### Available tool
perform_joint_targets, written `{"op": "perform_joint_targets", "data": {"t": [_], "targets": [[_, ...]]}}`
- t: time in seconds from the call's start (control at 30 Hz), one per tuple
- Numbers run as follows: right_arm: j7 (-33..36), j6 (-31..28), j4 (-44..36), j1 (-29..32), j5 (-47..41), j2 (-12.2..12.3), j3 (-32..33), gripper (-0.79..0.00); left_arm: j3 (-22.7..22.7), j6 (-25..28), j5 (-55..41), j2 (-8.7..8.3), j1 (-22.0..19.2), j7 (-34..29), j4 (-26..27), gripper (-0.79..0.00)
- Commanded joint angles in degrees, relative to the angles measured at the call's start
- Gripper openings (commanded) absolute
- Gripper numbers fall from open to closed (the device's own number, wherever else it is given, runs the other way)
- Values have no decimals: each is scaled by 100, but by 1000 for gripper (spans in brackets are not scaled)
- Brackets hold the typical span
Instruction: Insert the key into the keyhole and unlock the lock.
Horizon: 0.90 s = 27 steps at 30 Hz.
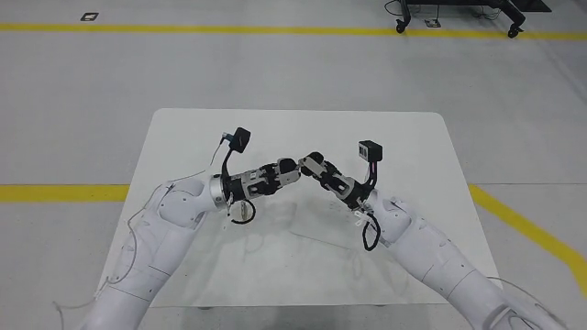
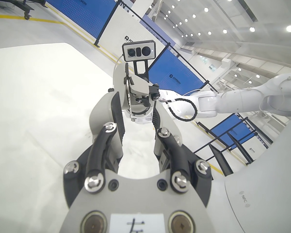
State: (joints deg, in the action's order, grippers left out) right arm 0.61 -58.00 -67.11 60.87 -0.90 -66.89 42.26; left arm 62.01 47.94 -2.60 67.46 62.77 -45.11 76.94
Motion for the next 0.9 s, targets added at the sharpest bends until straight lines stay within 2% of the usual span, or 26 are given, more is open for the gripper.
{"op": "perform_joint_targets", "data": {"t": [0.0,0.4,0.43,0.47,0.5,0.7,0.87], "targets": [[-15,0,-20,28,46,-16,36,-785,-30,-56,32,1,-2,31,14,-785],[-50,0,-23,187,333,-103,267,-785,29,-221,131,-35,70,337,73,-785],[-39,0,-26,195,336,-109,280,-570,46,-223,132,-42,74,340,81,-785],[-22,0,-26,202,341,-114,293,-570,62,-225,123,-49,78,336,88,-785],[-6,0,-30,209,341,-119,306,0,87,-215,115,-57,79,343,94,-785],[-6,0,-30,209,341,-119,306,0,314,-58,-118,-103,136,536,61,-785],[-6,0,-30,209,341,-119,306,0,314,-58,-118,-103,136,536,61,-785]]}}
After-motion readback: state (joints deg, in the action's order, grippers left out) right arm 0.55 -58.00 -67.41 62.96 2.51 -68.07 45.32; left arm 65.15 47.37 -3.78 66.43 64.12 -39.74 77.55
